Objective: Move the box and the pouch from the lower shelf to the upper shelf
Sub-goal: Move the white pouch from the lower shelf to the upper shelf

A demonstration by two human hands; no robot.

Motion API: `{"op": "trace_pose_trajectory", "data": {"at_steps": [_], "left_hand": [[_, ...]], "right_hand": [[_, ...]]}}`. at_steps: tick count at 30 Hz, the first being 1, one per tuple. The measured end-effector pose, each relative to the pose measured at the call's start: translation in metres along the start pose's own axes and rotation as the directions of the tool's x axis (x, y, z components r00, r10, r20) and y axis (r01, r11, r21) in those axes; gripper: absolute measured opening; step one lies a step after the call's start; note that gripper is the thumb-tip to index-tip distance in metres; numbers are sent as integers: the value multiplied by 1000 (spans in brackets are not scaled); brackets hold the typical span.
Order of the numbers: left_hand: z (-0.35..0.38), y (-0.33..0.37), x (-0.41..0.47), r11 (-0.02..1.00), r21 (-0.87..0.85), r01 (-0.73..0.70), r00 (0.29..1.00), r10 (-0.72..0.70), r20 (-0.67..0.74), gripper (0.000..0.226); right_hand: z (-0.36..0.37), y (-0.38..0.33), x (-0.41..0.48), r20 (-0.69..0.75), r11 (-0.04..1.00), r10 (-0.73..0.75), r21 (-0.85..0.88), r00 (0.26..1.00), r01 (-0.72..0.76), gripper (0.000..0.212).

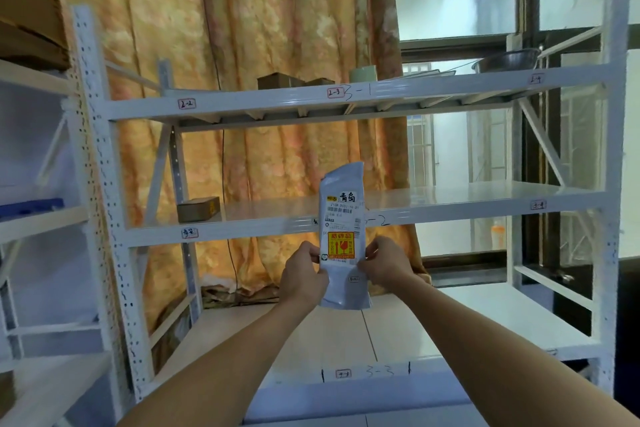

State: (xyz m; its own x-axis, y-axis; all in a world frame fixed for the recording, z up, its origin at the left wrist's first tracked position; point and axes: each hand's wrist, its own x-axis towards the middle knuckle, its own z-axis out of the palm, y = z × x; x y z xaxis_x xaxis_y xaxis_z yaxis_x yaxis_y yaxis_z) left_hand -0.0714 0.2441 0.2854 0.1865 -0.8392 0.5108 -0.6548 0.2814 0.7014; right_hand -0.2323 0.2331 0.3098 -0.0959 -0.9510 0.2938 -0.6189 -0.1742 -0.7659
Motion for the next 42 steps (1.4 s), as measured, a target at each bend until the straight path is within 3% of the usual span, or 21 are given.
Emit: {"op": "trace_pose_trajectory", "data": {"at_steps": [9, 12, 16, 20, 24, 28, 33, 38, 42], "left_hand": [[21, 21, 9, 998, -24, 52, 999, -52, -12, 21], [26, 39, 14, 996, -59, 65, 996, -68, -55, 20], [30, 65, 47, 991, -117, 68, 980, -88, -179, 27], [33, 67, 90, 983, -178, 42, 988, -67, -137, 35], [39, 40, 138, 968, -221, 122, 987, -142, -79, 44], [46, -5, 195, 990, -93, 107, 993, -110, -32, 31], [59, -48, 274, 997, 79, 24, 999, -27, 32, 31], [74, -76, 320, 915, 395, -82, 996, 60, 69, 35], [77, -78, 331, 882, 452, -135, 991, 114, 73, 36]], "right_hand": [[-20, 10, 15, -15, 997, 43, 72, 999, -42, 26], [-33, 5, 24, -16, 985, 28, 169, 999, -25, 23], [-43, -15, 40, 20, 962, -40, 270, 999, 33, 48], [-33, -31, 66, -17, 924, -103, 368, 995, 102, 54], [-2, -40, 109, -65, 931, -135, 332, 989, 149, 60], [42, -42, 165, -97, 958, -137, 241, 986, 157, 45], [85, -46, 244, -163, 984, -128, 105, 978, 147, 27], [117, -36, 295, -152, 992, -112, -67, 982, 103, 29], [125, -30, 310, -176, 987, -104, -136, 979, 80, 26]]}}
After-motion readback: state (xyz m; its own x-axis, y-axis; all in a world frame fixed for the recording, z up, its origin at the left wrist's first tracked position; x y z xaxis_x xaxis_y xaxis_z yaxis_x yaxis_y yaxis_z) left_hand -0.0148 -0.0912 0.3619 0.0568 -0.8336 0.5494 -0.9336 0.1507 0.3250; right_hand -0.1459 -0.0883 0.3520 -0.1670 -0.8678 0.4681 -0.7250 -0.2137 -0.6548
